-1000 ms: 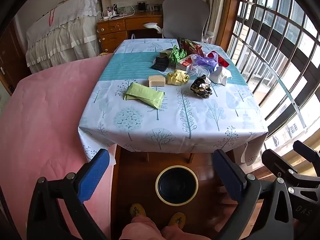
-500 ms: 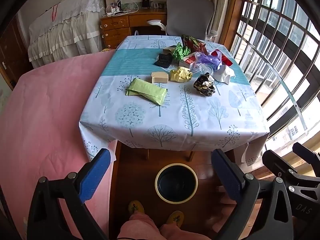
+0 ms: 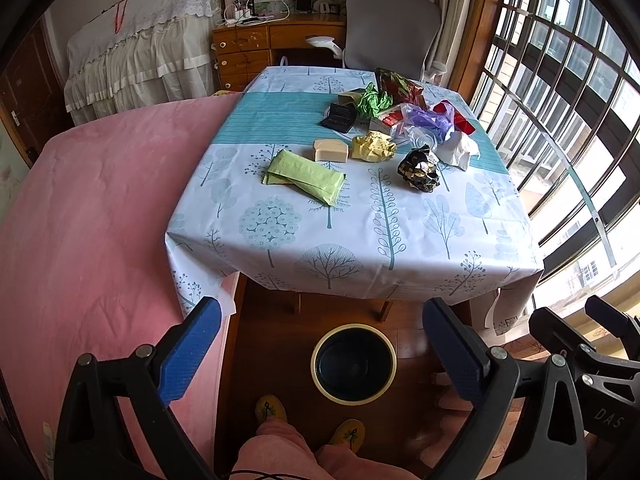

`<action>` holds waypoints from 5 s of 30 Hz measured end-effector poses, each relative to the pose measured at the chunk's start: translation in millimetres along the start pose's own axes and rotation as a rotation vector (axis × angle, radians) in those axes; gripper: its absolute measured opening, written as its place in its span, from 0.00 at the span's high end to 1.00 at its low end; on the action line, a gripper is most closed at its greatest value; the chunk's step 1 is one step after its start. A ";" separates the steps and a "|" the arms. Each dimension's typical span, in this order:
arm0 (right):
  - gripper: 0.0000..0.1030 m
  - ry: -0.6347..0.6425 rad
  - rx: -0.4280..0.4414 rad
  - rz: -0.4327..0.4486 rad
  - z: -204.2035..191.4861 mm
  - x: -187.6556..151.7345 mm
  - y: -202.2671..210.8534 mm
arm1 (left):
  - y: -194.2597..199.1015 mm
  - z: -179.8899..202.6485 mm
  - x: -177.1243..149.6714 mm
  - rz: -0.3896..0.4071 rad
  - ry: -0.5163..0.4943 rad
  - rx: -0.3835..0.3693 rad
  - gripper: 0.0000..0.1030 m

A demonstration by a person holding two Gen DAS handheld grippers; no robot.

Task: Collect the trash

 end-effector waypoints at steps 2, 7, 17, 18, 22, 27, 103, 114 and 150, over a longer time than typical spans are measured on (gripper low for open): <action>0.00 0.002 0.002 0.008 -0.5 0.6 1.1 | 1.4 -1.0 0.1 0.000 -0.001 0.001 0.03; 0.02 0.007 0.005 0.013 -1.5 -1.0 1.8 | 1.3 -2.2 -0.5 0.001 0.002 0.001 0.03; 0.10 0.015 0.016 0.020 -3.8 -1.4 2.8 | 3.6 -6.7 0.3 0.001 0.002 0.011 0.03; 0.10 0.014 0.018 0.020 -3.6 -1.1 2.7 | 3.7 -6.9 1.1 0.002 0.002 0.012 0.03; 0.13 0.005 0.031 0.017 -1.4 -0.2 0.9 | 3.7 -6.5 -3.9 0.003 0.001 0.010 0.04; 0.15 -0.009 0.041 0.030 0.2 4.4 1.0 | 4.8 -9.1 -0.2 0.008 -0.004 0.014 0.08; 0.46 -0.476 -0.080 -0.199 26.2 139.6 -206.9 | -285.2 126.8 165.5 -0.429 -0.738 -0.379 0.63; 0.47 -0.384 0.006 -0.110 9.2 140.4 -156.2 | -182.7 95.6 180.0 -0.265 -0.649 -0.378 0.63; 0.46 -0.249 0.252 -0.383 24.9 -146.7 -170.4 | -138.1 62.5 -114.9 -0.356 -0.261 -0.139 0.61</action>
Point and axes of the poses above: each gripper's, at about its wrist camera, not at the fingertips, and y roughly against the way its jaws point, z to its right, x to its top, the point moved 10 cm from there along -y, roughly the way its jaws point, and after that the axes turned 1 degree about y, right-handed, at the moved point
